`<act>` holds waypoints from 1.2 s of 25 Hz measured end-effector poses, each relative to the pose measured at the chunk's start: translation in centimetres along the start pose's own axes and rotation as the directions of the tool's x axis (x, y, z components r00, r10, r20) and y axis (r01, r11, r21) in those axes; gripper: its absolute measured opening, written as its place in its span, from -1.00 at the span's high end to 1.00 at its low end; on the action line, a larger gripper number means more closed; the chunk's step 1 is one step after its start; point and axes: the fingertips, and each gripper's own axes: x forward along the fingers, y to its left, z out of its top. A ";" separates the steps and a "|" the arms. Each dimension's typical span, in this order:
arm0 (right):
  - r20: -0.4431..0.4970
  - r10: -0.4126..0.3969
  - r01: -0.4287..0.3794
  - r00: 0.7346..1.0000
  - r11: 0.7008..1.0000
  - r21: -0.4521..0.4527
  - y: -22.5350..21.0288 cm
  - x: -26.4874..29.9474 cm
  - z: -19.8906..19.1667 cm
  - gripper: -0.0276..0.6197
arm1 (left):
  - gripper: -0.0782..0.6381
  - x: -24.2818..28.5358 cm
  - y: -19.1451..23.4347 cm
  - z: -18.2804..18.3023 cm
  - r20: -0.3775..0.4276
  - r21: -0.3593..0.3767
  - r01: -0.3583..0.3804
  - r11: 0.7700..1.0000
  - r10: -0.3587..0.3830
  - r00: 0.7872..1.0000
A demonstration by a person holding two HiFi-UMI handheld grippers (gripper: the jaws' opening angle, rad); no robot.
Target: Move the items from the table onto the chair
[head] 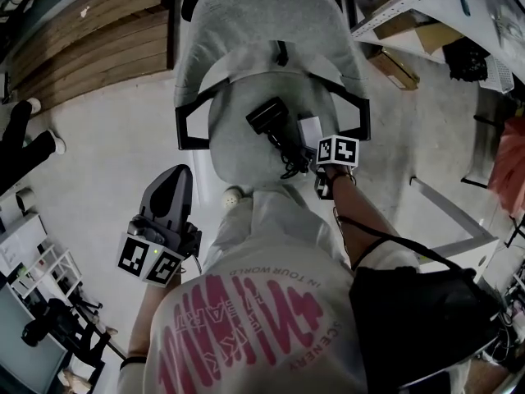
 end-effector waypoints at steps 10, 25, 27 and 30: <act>0.327 0.136 -0.163 0.935 0.985 0.054 3.3 -7.5 0.8 0.09 | 0.76 -1.3 -0.5 0.6 0.035 0.037 0.113 0.993 -0.115 0.993; 0.832 0.338 -0.280 0.440 0.932 -0.231 13.6 -29.5 0.3 0.87 | 0.76 -7.7 -2.8 4.7 0.069 0.159 0.328 0.931 -0.342 0.937; 0.841 0.368 -0.219 0.396 0.928 -0.303 15.8 -32.1 -1.3 0.87 | 0.76 -8.9 -2.9 5.2 0.084 0.166 0.342 0.925 -0.358 0.930; 0.854 0.404 -0.144 0.327 0.915 -0.378 18.9 -35.9 -3.7 0.87 | 0.76 -10.3 -3.7 5.9 0.097 0.195 0.371 0.908 -0.394 0.914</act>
